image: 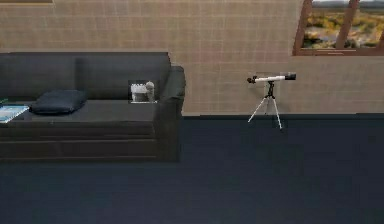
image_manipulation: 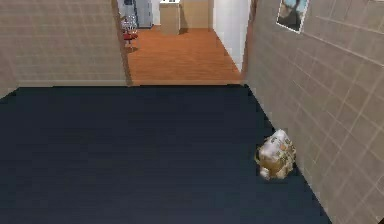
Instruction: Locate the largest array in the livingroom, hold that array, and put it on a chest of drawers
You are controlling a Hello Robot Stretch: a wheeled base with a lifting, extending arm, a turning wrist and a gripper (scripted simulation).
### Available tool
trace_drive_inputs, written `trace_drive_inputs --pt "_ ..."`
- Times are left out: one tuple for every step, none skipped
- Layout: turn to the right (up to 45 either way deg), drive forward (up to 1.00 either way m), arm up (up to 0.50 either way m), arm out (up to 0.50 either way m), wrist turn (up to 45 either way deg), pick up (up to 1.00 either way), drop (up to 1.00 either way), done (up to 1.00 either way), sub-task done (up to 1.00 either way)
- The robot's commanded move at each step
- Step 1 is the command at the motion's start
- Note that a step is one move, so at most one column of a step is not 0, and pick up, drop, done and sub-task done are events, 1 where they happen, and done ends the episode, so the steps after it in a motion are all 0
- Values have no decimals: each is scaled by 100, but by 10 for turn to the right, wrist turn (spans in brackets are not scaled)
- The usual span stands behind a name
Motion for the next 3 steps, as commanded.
trace_drive_inputs --pt "-450 0 0 0 0 0 0 0 0" --pt "-240 0 0 0 0 0 0 0 0" --pt "0 60 0 0 0 0 0 0 0"
